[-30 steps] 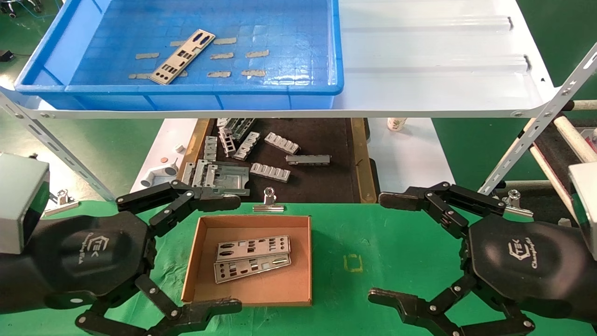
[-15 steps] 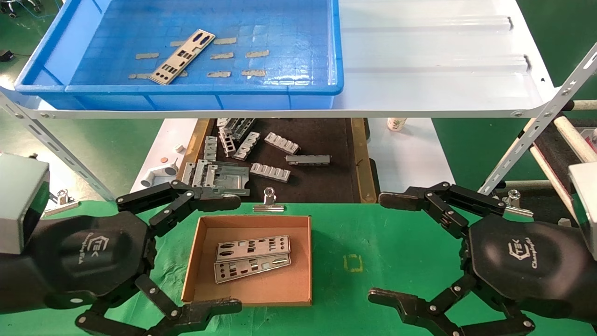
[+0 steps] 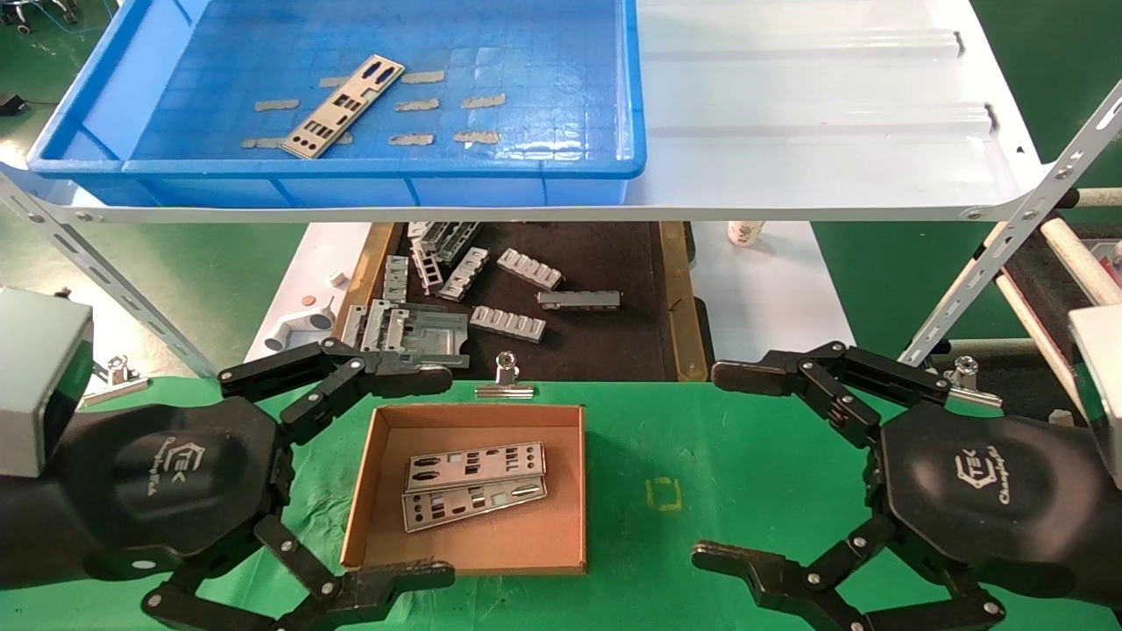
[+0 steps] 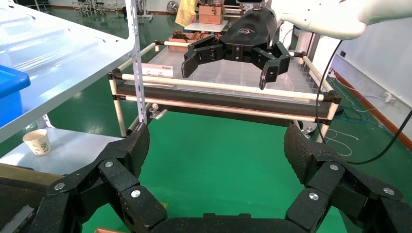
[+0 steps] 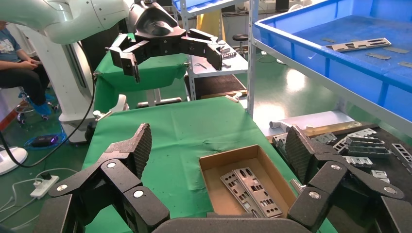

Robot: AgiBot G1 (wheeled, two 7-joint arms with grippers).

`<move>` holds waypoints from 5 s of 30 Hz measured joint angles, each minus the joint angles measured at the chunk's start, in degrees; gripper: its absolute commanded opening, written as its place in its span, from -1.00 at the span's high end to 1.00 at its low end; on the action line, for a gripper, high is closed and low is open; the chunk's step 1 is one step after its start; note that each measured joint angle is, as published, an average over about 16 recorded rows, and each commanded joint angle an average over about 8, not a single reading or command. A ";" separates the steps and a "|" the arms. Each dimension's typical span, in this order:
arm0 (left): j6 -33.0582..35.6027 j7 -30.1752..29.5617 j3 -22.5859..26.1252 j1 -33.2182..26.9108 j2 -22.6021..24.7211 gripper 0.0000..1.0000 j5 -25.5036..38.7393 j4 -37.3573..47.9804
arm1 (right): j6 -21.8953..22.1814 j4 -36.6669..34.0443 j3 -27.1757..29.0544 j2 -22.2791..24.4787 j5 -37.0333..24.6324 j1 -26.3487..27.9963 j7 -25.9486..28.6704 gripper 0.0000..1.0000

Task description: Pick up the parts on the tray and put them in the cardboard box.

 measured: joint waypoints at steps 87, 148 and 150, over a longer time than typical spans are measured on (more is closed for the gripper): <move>0.00 0.00 0.00 0.00 0.00 -1.00 0.00 0.00 | 0.00 0.00 0.00 0.00 0.00 0.00 0.00 -1.00; 0.00 0.00 0.00 0.00 0.00 -1.00 0.00 0.00 | 0.00 0.00 0.00 0.00 0.00 0.00 0.00 -1.00; 0.00 0.00 0.00 0.00 0.00 -1.00 0.00 0.00 | 0.00 0.00 0.00 0.00 0.00 0.00 0.00 -1.00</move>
